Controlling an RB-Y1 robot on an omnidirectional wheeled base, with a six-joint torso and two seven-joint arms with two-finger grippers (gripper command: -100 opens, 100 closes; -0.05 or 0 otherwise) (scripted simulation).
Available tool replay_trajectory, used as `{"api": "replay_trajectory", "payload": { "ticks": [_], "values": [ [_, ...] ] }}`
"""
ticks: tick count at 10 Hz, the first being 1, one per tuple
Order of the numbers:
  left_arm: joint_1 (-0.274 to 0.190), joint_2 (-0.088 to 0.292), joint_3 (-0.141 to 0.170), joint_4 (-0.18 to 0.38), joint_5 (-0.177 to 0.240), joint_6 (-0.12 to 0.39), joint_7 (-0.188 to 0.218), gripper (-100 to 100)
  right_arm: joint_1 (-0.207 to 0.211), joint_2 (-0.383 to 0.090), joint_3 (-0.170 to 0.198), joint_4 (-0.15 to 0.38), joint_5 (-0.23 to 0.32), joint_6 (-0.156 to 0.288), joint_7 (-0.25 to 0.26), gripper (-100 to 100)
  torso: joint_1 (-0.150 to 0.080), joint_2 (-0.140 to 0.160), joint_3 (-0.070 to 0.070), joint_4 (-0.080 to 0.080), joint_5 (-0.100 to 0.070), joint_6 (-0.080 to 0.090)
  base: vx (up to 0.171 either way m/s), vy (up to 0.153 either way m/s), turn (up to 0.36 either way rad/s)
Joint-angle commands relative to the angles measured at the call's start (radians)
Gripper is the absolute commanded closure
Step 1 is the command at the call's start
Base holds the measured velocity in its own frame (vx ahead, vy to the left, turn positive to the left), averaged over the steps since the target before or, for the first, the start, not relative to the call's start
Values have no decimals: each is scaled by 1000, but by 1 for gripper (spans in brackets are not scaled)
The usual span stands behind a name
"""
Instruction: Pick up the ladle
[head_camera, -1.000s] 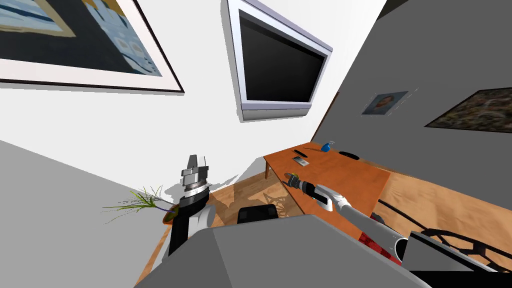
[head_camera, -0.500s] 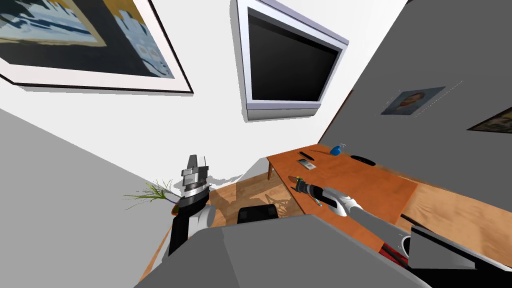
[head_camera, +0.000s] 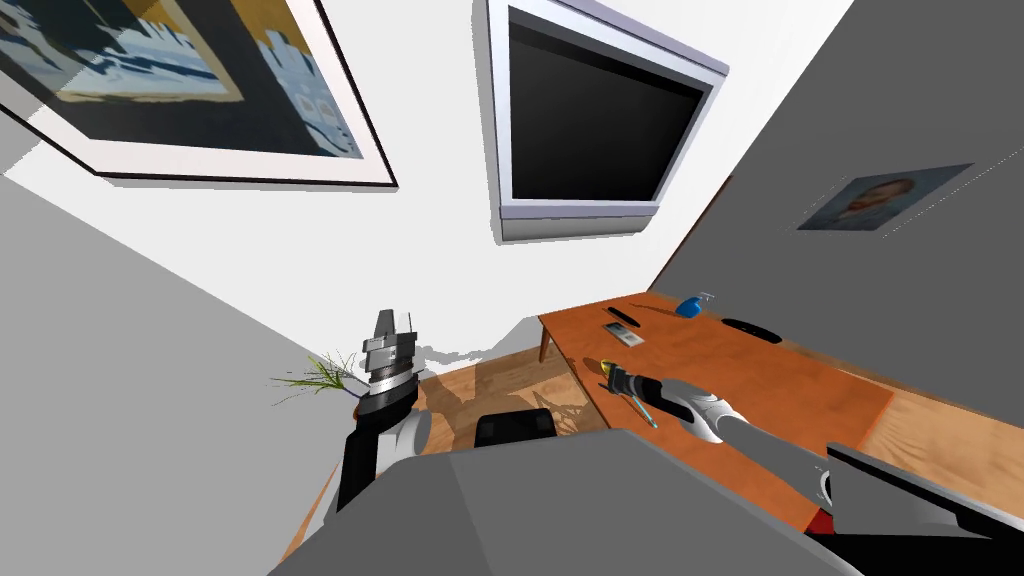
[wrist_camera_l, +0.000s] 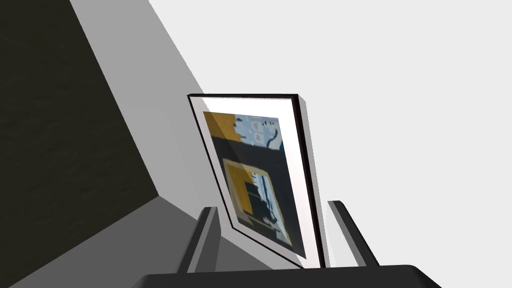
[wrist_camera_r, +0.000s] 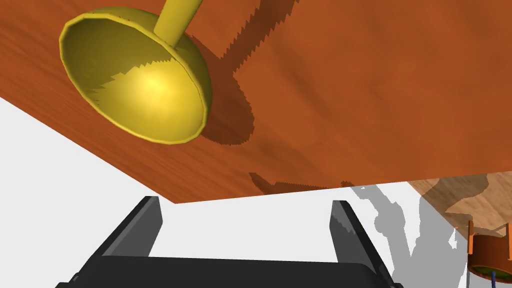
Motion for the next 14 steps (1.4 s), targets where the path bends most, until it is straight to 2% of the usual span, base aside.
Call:
{"api": "replay_trajectory", "payload": {
  "ticks": [1,5,7,8,9,14],
  "values": [
    [0,0,0,0,0,0,0,0,-13,8,9,46,5,-5,20,-100,0,0,0,0,0,0,16,-8,39],
    [0,0,0,0,0,0,0,0,-17,-15,47,120,18,10,54,-100,-2,1,0,0,0,0,19,-23,59],
    [0,0,0,0,0,0,0,0,-8,-20,46,101,17,19,50,-100,-1,1,1,0,0,0,5,-17,3],
    [0,0,0,0,0,0,0,0,-9,-20,47,103,17,18,50,0,0,2,1,0,0,0,0,0,0],
    [0,0,0,0,0,0,0,0,-20,0,43,133,12,35,30,-100,0,2,1,0,0,0,-67,-31,337],
    [0,0,0,0,0,0,0,0,-52,57,33,227,-1,87,-29,-100,-4,12,7,3,-1,0,-154,-64,322]
  ]
}}
